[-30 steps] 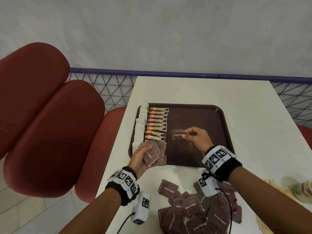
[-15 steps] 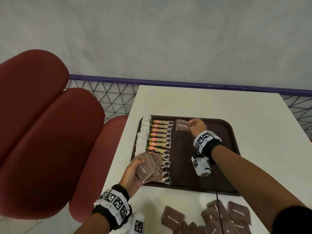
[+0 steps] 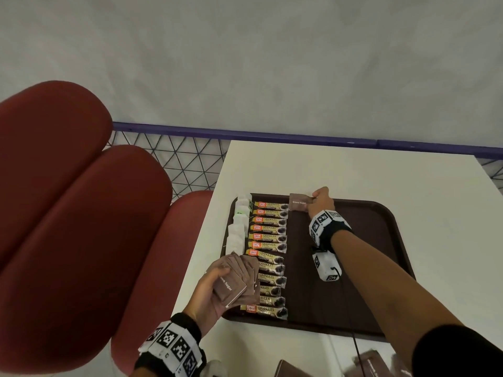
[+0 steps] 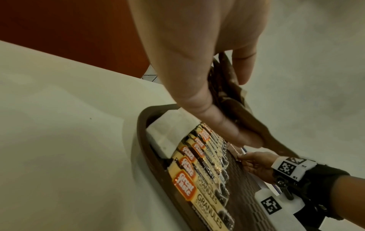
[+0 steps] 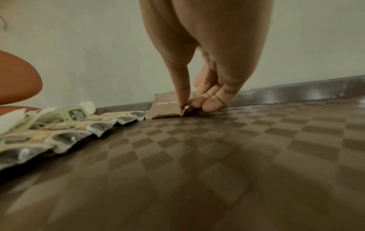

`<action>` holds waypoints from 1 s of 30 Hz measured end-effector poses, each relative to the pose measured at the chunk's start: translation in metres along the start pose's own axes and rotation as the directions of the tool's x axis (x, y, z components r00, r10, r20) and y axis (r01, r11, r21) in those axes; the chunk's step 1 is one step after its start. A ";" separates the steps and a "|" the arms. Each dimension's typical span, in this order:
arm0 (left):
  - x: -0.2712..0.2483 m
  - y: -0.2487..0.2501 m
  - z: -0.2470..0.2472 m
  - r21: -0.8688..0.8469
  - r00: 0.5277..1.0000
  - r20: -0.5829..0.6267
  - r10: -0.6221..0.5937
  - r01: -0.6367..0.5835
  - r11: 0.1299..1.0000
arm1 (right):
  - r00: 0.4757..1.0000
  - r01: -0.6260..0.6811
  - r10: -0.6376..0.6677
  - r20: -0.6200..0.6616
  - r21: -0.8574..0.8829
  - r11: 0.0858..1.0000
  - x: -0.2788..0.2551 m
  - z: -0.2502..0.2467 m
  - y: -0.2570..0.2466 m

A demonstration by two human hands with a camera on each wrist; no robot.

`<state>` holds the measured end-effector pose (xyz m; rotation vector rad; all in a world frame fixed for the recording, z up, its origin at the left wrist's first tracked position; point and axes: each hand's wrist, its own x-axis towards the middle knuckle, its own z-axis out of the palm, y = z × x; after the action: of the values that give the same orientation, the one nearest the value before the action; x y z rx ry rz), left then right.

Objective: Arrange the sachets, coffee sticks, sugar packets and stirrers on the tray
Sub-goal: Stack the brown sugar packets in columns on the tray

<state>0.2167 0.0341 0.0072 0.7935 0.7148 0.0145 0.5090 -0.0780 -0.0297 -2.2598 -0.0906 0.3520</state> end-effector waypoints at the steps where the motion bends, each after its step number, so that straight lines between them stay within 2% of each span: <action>1: 0.000 0.001 0.000 -0.005 1.000 0.003 0.000 0.000 1.000 | 1.000 0.005 -0.005 0.000 -0.014 1.000 0.001 0.001 0.001; 6: 0.000 0.003 0.000 -0.027 1.000 0.027 0.004 -0.004 1.000 | 0.999 0.026 -0.025 0.026 -0.044 0.999 0.001 0.001 0.001; 12: -0.002 0.002 0.007 0.032 1.000 0.007 0.024 -0.024 0.999 | 1.000 0.013 -0.012 0.025 -0.058 0.998 -0.003 -0.008 -0.001; 16: -0.002 -0.001 0.012 0.048 0.999 -0.019 0.037 -0.036 0.998 | 0.994 0.107 -0.106 0.016 -0.064 0.992 -0.017 -0.017 0.000; 19: -0.002 -0.004 0.014 0.051 0.998 -0.040 0.043 -0.041 0.998 | 0.977 0.192 -0.191 0.092 -0.007 0.981 -0.042 -0.022 -0.002; 22: -0.006 -0.007 0.018 0.059 0.997 -0.046 0.062 -0.060 0.996 | 0.934 0.264 -0.271 0.235 0.061 0.963 -0.078 -0.027 -0.006; 26: -0.010 -0.011 0.022 0.085 0.992 -0.075 0.106 -0.099 0.991 | 0.828 0.342 -0.352 0.437 0.105 0.934 -0.129 -0.032 -0.013; 30: -0.012 -0.014 0.026 0.111 0.985 -0.095 0.144 -0.133 0.985 | 0.742 0.254 -0.310 0.594 0.178 0.951 -0.169 -0.025 -0.012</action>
<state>0.2200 0.0042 0.0178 0.9472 0.7605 0.1459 0.3550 -0.1189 0.0327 -1.9172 -0.7428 0.9023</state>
